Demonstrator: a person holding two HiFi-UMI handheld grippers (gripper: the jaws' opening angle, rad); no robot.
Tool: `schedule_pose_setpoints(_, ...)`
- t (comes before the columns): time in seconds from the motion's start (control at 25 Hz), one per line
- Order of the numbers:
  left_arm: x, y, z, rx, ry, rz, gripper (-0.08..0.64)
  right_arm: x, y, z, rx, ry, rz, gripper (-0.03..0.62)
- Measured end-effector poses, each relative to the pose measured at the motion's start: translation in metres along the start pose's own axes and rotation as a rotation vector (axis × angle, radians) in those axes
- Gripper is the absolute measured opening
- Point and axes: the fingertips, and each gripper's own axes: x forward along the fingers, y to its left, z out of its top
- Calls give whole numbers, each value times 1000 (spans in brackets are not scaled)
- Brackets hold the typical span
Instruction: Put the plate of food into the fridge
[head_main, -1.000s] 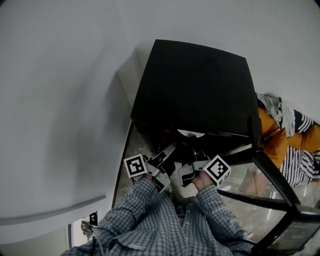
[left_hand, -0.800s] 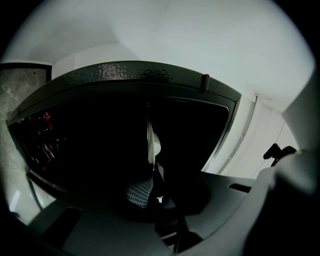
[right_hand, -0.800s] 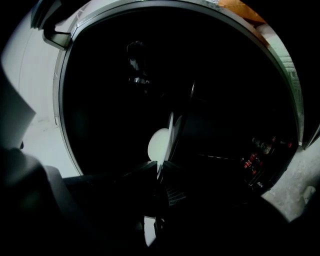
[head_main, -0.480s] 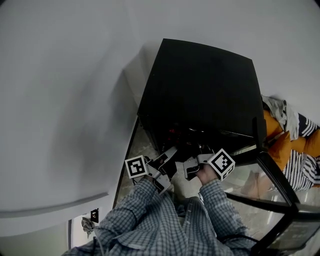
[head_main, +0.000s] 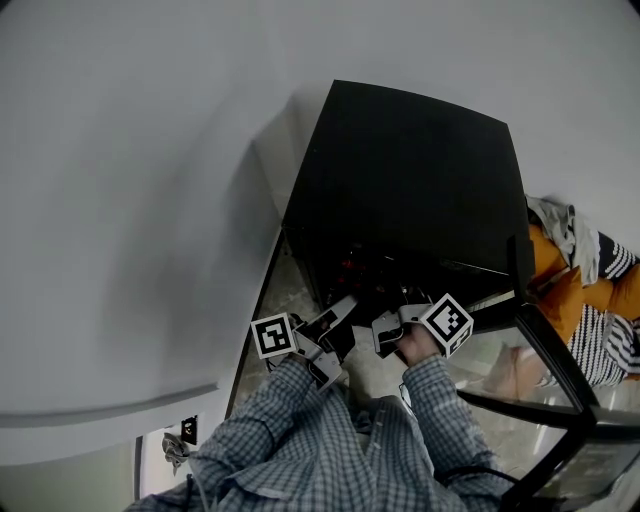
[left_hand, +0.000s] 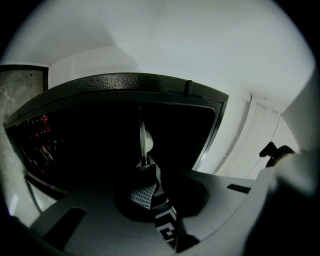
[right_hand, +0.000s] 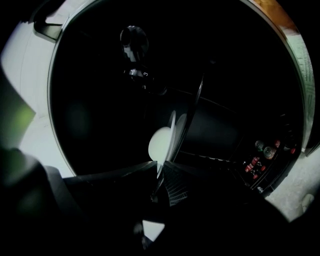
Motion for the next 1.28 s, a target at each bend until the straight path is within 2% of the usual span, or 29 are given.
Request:
schedule_pose_setpoints(0.4, -6, -3, -2, -3, 1, -2, 35, -2, 12, -3, -132, 82, 29, 55)
schedule_pose_setpoints(0.52, -5, -3, -3, 2, 3, 0, 35, -7, 10, -2, -147, 89, 29, 86)
schedule_pose_setpoints(0.76, -3, -3, -3, 4, 5, -3, 35, -8, 10, -1, -151, 85, 20, 86)
schedule_pose_setpoints(0.96, -3, -2, -2, -1, 1, -6, 35, -5, 13, -10, -310, 141, -28, 126)
schedule_pose_setpoints(1.24, 1, 1, -4, -4, 5, -3, 35, -14, 9, -9, -284, 132, -30, 123)
schedule_pose_setpoints(1.28, 2, 1, -4, -5, 4, -2, 35, -15, 8, -8, -283, 127, -36, 101)
